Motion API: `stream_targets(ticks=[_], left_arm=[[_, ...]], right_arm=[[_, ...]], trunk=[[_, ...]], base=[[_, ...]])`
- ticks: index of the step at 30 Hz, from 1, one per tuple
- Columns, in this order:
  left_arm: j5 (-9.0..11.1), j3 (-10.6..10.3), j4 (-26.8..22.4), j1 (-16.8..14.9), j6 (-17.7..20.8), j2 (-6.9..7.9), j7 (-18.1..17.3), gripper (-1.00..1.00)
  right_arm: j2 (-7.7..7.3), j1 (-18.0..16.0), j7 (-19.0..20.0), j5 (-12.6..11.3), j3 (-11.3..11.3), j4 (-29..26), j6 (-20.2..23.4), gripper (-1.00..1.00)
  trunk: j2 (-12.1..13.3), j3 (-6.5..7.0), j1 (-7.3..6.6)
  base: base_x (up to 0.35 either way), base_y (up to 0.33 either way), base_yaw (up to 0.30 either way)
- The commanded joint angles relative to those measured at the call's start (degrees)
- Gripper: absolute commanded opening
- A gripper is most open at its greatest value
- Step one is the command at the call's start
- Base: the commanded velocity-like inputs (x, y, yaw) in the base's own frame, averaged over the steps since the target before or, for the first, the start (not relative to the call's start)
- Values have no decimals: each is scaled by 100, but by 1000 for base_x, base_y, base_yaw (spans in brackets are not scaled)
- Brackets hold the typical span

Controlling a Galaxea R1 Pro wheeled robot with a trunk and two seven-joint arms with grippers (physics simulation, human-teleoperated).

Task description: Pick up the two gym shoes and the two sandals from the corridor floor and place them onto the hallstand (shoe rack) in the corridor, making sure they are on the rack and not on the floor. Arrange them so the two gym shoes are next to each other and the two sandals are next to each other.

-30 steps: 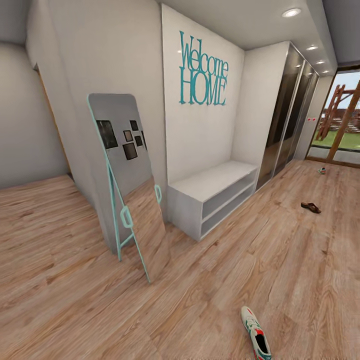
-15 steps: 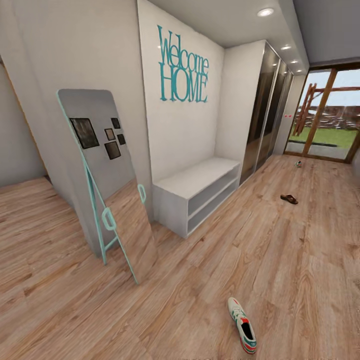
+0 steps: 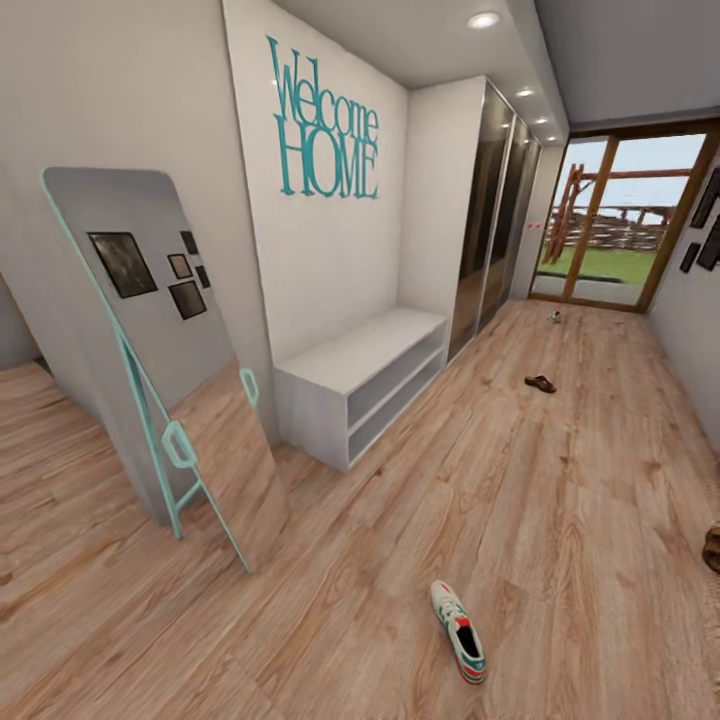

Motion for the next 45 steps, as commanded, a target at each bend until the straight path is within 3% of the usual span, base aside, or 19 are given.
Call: stream_targets(ticks=[1, 22, 45], left_arm=[[54, -13, 2, -1, -16, 1, 1, 100], [54, -13, 2, -6, -16, 1, 5, 100], [54, -13, -1, 0, -16, 1, 5, 100]], right_arm=[[1, -4, 1, -2, -3, 5, -18, 100], [1, -4, 1, -2, -2, 5, -18, 100], [7, -4, -17, -2, -1, -4, -19, 100]], trunk=[[-3, -11, -1], [-3, -126, -1], [-3, -136, -1]], base=[[0, 0, -216], [0, 0, -186], [159, -165, -12]])
